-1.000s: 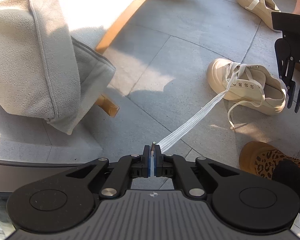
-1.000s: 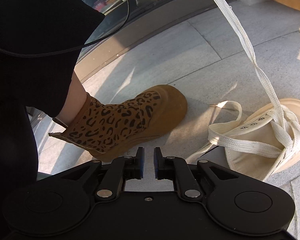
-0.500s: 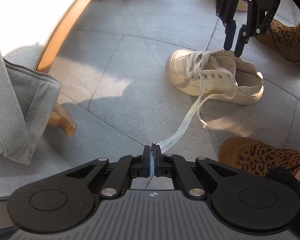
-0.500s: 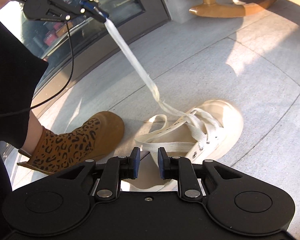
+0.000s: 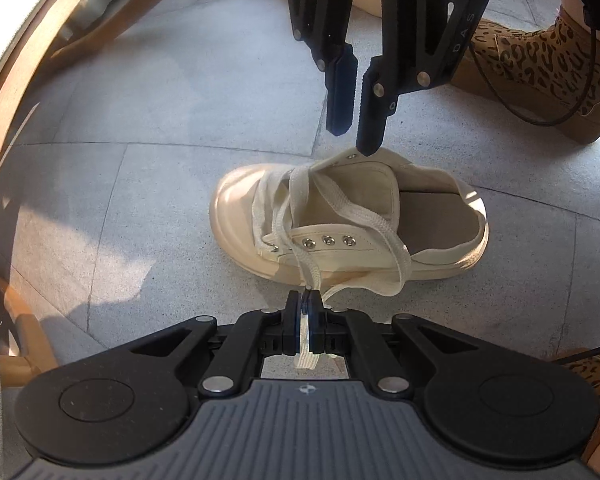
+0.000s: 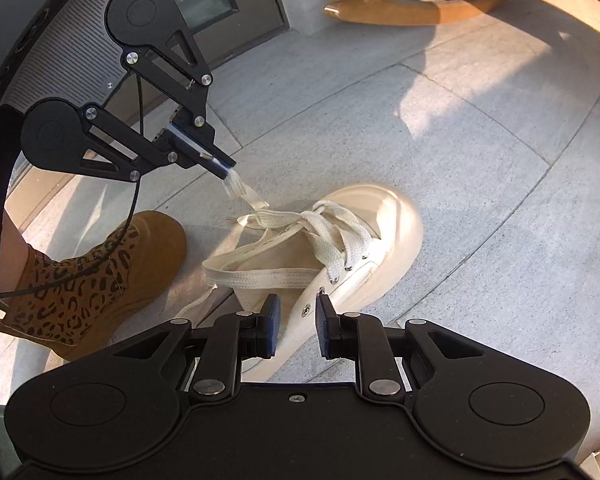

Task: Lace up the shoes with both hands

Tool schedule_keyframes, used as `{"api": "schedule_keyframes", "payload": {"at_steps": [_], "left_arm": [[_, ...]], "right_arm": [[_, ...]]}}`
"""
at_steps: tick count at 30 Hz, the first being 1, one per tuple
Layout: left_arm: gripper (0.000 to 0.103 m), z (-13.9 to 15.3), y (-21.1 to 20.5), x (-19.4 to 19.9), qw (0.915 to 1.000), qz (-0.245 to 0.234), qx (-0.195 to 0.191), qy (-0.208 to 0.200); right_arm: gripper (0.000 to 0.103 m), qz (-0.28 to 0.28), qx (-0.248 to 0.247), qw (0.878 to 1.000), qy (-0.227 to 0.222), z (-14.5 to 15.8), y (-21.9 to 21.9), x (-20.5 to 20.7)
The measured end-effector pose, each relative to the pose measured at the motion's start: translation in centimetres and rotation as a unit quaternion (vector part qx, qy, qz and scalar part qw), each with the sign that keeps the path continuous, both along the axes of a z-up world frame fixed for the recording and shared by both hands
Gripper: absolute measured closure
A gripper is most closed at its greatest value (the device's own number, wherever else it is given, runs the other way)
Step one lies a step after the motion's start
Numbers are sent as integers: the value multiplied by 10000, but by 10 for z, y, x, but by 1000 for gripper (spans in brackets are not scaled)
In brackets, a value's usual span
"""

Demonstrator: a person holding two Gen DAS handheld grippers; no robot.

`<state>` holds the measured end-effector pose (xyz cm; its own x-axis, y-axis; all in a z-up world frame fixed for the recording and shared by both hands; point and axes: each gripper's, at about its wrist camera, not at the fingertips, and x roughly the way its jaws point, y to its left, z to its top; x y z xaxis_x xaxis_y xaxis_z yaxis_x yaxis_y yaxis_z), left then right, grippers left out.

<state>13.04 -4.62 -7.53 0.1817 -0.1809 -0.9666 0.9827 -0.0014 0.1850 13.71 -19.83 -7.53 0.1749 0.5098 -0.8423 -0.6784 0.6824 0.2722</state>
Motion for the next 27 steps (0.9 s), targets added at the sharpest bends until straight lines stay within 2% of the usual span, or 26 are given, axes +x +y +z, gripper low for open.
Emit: {"api": "schedule_keyframes", "payload": {"at_steps": [5, 8, 16, 21, 23, 27], "left_arm": [[101, -5, -2, -7, 9999, -83, 31, -127], [101, -6, -2, -11, 9997, -132, 27, -206], [101, -7, -6, -15, 9981, -396, 50, -467], [101, -6, -2, -17, 9982, -409, -57, -426], [100, -6, -1, -16, 9984, -371, -84, -415], [100, -5, 0, -17, 9985, -315, -116, -428]], "right_arm": [[85, 97, 734, 9972, -56, 12, 5, 3], [85, 171, 894, 9958, -117, 17, 16, 6], [85, 655, 959, 9931, -161, 14, 46, 10], [93, 560, 936, 9940, -63, 8, 47, 17], [101, 556, 950, 9939, 23, 6, 49, 20], [102, 509, 817, 9953, 62, 1, 53, 22]]}}
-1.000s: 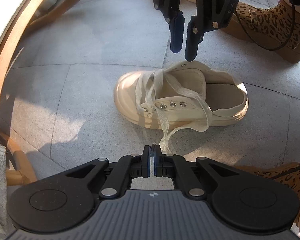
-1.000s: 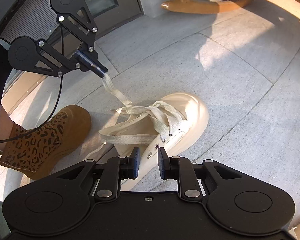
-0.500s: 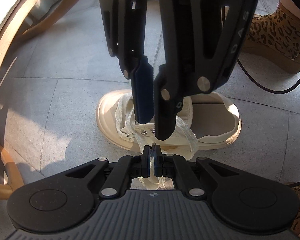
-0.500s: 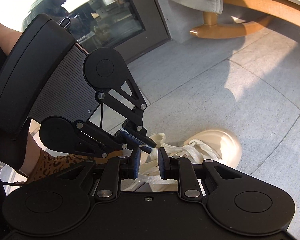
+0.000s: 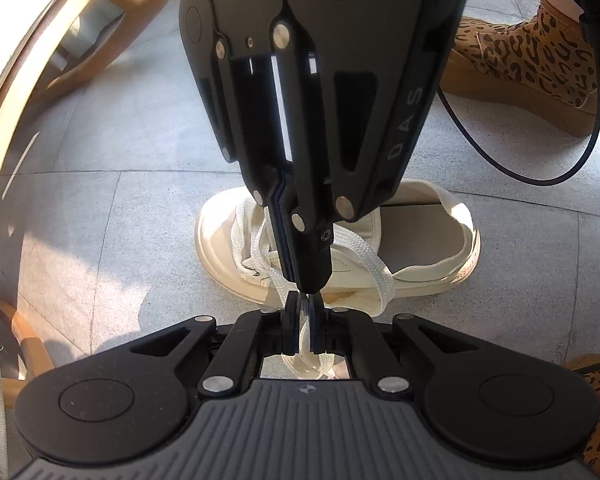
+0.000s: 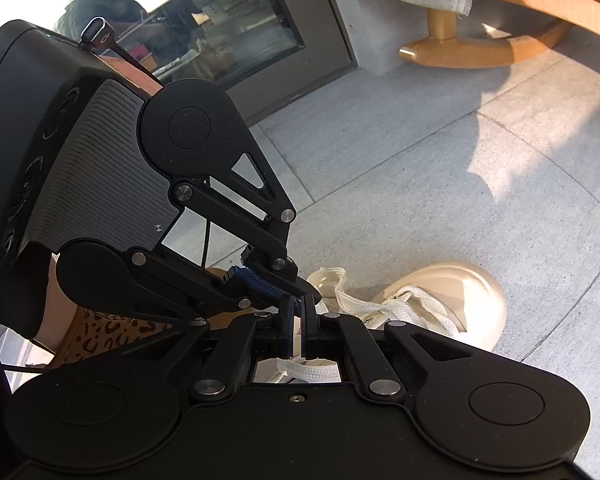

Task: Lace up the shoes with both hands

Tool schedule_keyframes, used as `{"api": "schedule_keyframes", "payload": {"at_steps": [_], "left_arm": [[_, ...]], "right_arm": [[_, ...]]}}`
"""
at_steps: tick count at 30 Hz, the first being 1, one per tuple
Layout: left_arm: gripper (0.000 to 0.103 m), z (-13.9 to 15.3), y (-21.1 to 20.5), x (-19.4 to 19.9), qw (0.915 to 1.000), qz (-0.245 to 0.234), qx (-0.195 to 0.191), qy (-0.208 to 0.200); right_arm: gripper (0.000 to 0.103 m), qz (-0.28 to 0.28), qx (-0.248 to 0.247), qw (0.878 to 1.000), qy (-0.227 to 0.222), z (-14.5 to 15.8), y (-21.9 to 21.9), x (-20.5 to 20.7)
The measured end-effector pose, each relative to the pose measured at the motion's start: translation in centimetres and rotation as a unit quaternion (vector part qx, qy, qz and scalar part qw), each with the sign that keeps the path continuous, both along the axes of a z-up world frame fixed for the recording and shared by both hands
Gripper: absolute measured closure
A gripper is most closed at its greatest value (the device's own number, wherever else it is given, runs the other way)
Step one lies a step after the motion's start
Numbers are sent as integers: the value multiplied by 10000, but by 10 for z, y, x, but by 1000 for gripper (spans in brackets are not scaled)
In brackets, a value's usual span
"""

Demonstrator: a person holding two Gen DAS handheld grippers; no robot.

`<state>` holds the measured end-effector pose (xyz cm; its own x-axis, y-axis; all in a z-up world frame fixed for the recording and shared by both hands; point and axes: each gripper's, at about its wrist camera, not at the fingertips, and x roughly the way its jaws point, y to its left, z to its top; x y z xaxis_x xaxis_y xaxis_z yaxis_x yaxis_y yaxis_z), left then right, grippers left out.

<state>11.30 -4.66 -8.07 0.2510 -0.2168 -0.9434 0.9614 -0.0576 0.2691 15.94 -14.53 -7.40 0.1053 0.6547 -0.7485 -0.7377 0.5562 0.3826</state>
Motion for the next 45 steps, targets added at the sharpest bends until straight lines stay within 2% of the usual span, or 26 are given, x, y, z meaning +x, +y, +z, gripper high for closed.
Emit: {"api": "schedule_keyframes", "payload": {"at_steps": [6, 14, 20, 23, 27, 33, 45], "left_arm": [[100, 2, -1, 3, 9998, 133, -114, 122], [102, -3, -3, 4, 9996, 127, -199, 125], [102, -5, -10, 20, 9980, 526, -240, 265], [102, -14, -18, 27, 9983, 531, -85, 226], [102, -27, -22, 33, 9978, 601, 181, 209], [102, -40, -30, 31, 9976, 425, 540, -17], [102, -49, -46, 22, 9955, 10, 863, -400]], "right_arm": [[102, -305, -48, 9991, 297, -9, -6, 8], [102, -283, 87, 9989, 377, -10, -7, 11], [101, -463, -64, 9982, 365, -11, -13, 11], [100, -521, -327, 9977, 268, -12, -12, 10], [99, -564, -345, 9975, 255, -10, -17, 8], [98, -515, -392, 9976, 234, -11, -22, 3], [98, -544, -455, 9974, 145, -11, -25, 1]]}}
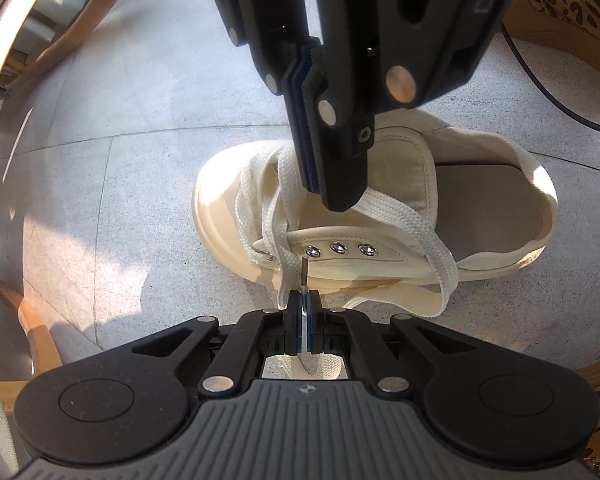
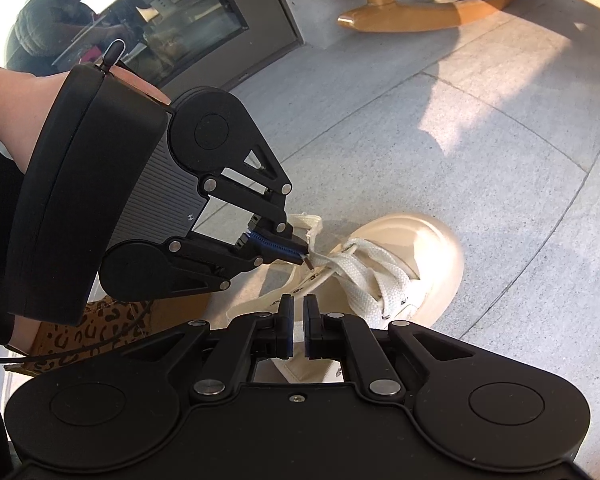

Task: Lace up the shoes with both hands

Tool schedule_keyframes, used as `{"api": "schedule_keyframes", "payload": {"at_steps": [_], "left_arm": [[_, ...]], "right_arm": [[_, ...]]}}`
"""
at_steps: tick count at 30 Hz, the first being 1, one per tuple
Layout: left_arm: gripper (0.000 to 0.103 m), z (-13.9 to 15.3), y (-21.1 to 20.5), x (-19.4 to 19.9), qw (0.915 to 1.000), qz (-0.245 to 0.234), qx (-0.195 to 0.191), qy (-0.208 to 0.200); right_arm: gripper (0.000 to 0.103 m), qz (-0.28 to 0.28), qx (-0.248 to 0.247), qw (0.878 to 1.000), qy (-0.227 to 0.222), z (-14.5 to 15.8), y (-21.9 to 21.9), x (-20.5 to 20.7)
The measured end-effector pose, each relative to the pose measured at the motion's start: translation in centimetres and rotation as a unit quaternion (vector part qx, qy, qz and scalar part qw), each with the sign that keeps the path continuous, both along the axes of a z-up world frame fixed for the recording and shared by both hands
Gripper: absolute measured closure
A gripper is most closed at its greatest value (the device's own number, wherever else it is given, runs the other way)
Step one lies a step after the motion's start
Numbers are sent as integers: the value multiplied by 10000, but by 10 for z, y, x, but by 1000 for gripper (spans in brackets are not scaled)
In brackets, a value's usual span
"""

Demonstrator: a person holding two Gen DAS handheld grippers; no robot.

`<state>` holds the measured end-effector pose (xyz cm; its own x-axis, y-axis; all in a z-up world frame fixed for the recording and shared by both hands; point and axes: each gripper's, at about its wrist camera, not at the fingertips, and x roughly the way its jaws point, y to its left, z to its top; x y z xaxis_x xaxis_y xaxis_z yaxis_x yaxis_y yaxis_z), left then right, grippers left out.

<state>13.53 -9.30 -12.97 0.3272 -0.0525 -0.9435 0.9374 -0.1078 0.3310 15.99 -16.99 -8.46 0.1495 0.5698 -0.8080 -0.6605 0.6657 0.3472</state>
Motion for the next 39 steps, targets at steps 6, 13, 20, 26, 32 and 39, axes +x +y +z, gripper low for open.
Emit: {"api": "schedule_keyframes", "payload": {"at_steps": [6, 13, 20, 26, 32, 39], "left_arm": [[102, 0, -7, -6, 9996, -242, 85, -105], [102, 5, -11, -14, 9995, -304, 67, -111], [102, 14, -15, -12, 9997, -214, -61, -124], [102, 25, -16, -7, 9995, -85, -292, -114], [101, 25, -3, -14, 9990, -111, -434, 44], [77, 25, 20, -17, 9989, -150, -451, 37]], "right_arm": [[98, 15, 13, 10000, -42, 0, 3, 2], [98, -1, 121, 9998, -144, -4, 11, 6], [99, 114, -74, 9998, -130, -16, 25, 15], [101, 166, -119, 9997, -92, -23, 32, 19], [102, 228, -110, 9997, -46, -28, 35, 17], [102, 697, -267, 9963, -422, -25, 42, 6]]}}
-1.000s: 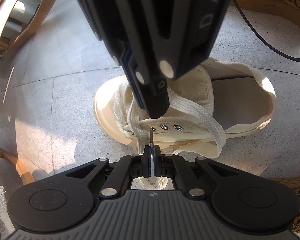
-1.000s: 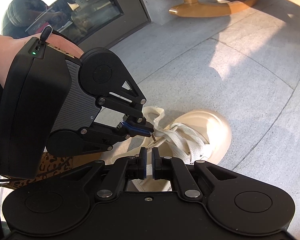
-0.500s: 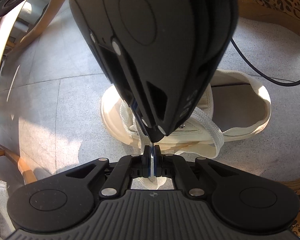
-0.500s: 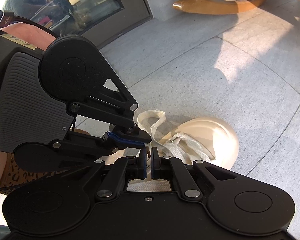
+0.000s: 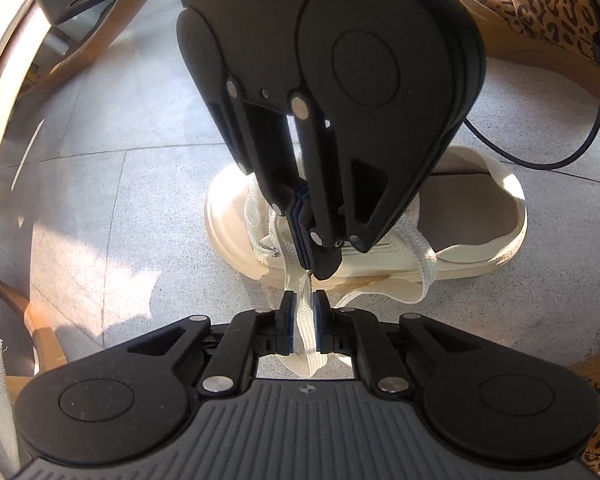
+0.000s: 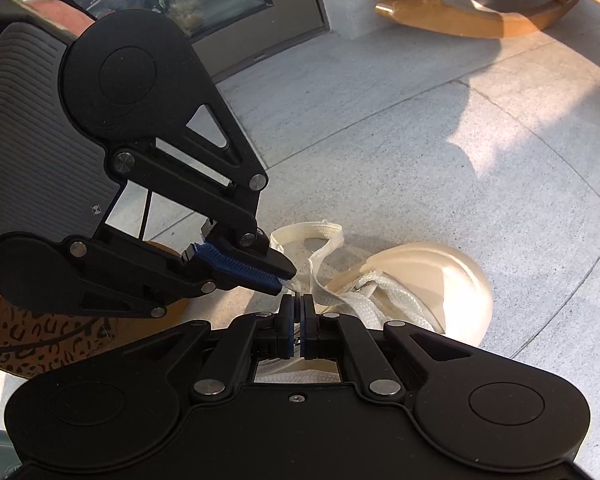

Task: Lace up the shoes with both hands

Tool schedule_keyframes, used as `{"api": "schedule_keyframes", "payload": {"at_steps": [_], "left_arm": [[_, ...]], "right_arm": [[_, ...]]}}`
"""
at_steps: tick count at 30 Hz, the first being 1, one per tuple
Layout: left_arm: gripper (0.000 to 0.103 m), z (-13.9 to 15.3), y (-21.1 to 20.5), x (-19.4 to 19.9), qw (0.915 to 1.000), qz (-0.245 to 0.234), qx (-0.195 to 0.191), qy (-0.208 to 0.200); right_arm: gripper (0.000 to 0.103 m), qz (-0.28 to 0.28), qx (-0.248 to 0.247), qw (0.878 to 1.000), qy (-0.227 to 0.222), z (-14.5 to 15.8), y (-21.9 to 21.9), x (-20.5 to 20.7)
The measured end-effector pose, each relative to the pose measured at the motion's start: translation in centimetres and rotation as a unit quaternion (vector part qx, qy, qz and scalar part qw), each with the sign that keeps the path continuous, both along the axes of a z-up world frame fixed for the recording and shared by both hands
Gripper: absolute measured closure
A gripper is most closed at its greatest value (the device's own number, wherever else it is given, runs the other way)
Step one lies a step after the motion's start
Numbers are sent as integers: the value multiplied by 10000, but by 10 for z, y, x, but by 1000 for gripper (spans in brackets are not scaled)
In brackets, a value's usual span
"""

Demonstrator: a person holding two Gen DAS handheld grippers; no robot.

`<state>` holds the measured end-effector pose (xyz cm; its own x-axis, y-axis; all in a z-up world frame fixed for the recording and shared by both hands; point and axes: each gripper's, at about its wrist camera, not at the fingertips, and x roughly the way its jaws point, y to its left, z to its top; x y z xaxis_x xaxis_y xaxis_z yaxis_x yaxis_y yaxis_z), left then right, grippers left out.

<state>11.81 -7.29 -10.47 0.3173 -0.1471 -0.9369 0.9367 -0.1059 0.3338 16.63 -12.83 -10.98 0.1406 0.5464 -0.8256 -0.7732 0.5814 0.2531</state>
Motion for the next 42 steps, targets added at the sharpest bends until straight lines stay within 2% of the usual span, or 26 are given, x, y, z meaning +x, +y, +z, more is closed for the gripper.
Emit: {"api": "schedule_keyframes", "payload": {"at_steps": [2, 5, 9, 15, 17, 18, 22, 29, 32, 42], "left_arm": [[77, 6, 17, -16, 9995, -301, -28, 84], [77, 7, 29, -21, 9974, -551, -132, 438], [80, 9, 29, -9, 9955, -427, -361, 760], [86, 10, 32, 1, 9916, -257, -435, 1191], [94, 10, 32, 6, 9897, -208, -449, 1345], [94, 10, 32, 8, 9888, -152, -463, 1411], [102, 13, 34, 7, 9892, -91, -472, 1383], [102, 18, 34, 7, 9869, 235, -527, 1508], [102, 15, 31, 6, 9902, 324, -416, 1296], [102, 9, 24, 11, 9921, 751, -353, 941]], "right_arm": [[102, 158, 27, 9998, -71, 1, 0, -4], [102, 447, 12, 9986, -289, 3, 0, -13], [102, 810, -42, 9950, -579, 5, 2, -24], [102, 1133, -67, 9897, -875, 7, -1, -32], [102, 1208, -60, 9883, -927, 7, 0, -34], [102, 1237, -80, 9876, -965, 7, 0, -35], [102, 1282, -110, 9863, -1032, 8, 0, -36], [102, 1339, -159, 9852, -1056, 9, 3, -38], [101, 1239, -190, 9869, -1020, 8, 7, -34], [97, 633, -219, 9935, -915, 32, -14, -37]]}}
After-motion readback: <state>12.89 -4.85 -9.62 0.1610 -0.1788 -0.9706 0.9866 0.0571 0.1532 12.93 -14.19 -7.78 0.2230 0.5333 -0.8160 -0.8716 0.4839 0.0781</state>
